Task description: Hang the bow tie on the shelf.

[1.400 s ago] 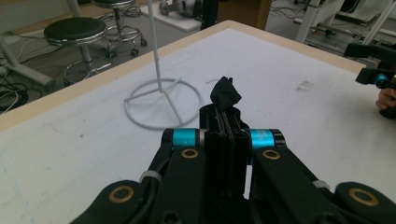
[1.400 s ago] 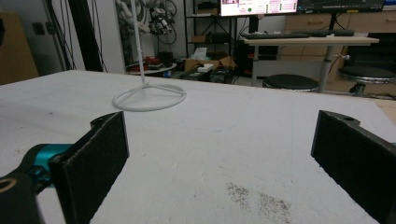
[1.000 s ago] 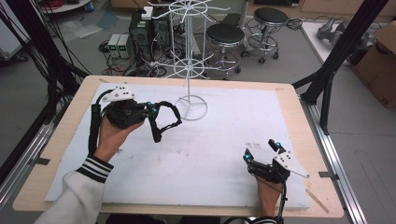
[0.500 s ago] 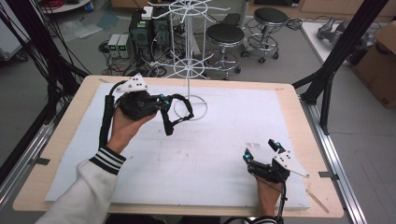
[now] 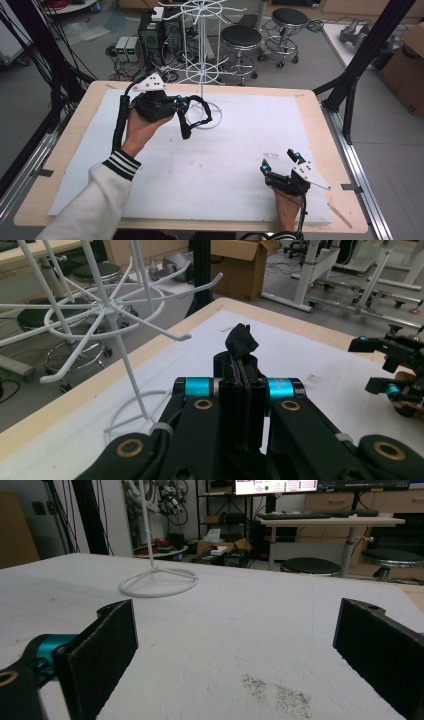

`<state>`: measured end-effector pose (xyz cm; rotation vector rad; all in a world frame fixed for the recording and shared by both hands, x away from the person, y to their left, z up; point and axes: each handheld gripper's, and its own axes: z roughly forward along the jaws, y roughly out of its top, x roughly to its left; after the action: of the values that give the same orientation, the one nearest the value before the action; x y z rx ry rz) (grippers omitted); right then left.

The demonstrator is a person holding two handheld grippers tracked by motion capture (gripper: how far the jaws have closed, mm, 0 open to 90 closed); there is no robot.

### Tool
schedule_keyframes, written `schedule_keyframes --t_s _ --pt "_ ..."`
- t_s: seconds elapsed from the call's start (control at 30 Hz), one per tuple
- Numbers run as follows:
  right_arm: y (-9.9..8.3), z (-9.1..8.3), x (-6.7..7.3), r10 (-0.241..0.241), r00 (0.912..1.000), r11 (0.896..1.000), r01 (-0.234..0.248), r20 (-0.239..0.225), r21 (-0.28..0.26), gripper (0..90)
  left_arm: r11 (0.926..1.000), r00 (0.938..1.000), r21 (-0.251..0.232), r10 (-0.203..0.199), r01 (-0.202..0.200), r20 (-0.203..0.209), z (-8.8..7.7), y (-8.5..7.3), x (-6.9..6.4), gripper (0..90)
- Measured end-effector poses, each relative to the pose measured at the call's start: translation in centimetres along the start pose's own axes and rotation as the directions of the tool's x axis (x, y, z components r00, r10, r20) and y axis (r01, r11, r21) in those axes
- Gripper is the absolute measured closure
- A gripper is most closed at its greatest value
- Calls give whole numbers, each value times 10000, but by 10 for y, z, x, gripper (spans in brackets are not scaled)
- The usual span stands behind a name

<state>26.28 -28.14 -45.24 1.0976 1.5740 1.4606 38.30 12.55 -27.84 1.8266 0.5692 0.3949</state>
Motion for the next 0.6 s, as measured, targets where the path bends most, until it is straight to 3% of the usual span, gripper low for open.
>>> schedule_keyframes --t_s 0.6 --pt "0 0 0 -95 10000 10000 95 -7 5 30 9994 9990 -160 -304 299 -320 15 2 18 883"
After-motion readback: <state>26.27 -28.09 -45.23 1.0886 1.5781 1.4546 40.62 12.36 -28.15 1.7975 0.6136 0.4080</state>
